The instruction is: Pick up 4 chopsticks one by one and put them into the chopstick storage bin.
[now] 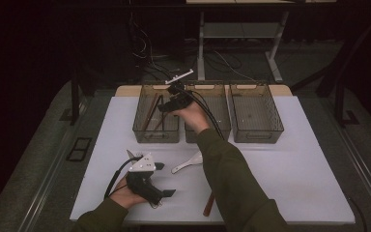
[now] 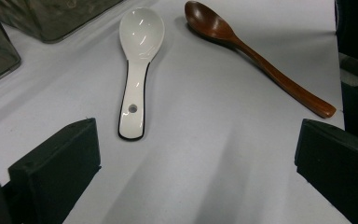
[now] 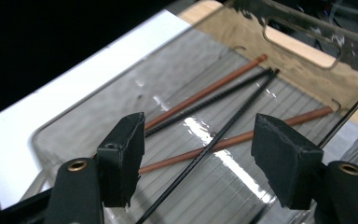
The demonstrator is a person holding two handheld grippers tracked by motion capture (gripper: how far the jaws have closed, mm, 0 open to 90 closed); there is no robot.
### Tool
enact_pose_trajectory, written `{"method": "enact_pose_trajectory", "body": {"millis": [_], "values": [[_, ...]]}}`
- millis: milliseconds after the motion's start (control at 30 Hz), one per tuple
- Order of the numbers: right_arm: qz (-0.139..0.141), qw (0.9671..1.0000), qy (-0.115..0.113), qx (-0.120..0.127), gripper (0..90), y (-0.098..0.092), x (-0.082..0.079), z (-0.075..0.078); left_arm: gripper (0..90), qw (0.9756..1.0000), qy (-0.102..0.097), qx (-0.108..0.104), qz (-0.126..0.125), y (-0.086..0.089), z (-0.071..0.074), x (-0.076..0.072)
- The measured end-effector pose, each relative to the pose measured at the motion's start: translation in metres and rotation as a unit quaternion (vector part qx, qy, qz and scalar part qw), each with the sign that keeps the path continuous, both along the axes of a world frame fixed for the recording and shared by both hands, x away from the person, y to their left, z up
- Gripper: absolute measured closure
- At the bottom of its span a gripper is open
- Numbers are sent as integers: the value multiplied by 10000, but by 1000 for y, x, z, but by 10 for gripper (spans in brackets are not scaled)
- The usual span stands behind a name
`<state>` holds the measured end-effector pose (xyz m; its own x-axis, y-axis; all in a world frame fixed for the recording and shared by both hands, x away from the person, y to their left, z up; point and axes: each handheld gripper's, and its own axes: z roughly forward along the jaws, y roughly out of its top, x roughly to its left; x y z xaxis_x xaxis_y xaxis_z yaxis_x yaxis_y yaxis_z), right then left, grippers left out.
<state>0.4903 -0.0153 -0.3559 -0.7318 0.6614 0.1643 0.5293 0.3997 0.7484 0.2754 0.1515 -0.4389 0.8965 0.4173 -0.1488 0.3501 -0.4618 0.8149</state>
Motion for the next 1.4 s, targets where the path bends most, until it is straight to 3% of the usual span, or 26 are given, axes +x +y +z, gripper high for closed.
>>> {"method": "enact_pose_trajectory", "body": {"millis": [233, 400, 667, 733, 833, 1100, 1400], "values": [[-7, 9990, -331, 287, 257, -26, -18, 9, 0, 10000, 15, 6, 26, 0, 0, 0], [66, 9983, -279, 506, 189, -44, -29, 11, 0, 10000, -5, 71, 13, 0, 0, 1], [-173, 9984, -428, 328, 177, -63, -44, 7, 0, 10000, 13, 59, 55, 0, -1, 1], [-147, 9986, -370, 345, 177, -69, -48, 5, 0, 9999, -11, 146, 6, 1, 0, 2], [-184, 9984, -338, 412, 177, -78, -56, 3, 0, 9999, -5, 104, 31, 1, 0, 1], [-80, 9981, -528, 299, 176, -104, -81, -2, 0, 9999, 42, 48, 106, 1, -1, 1], [-61, 9976, -622, 310, 176, -134, -107, -8, 0, 9999, 18, 135, 66, 1, -1, 2]]}}
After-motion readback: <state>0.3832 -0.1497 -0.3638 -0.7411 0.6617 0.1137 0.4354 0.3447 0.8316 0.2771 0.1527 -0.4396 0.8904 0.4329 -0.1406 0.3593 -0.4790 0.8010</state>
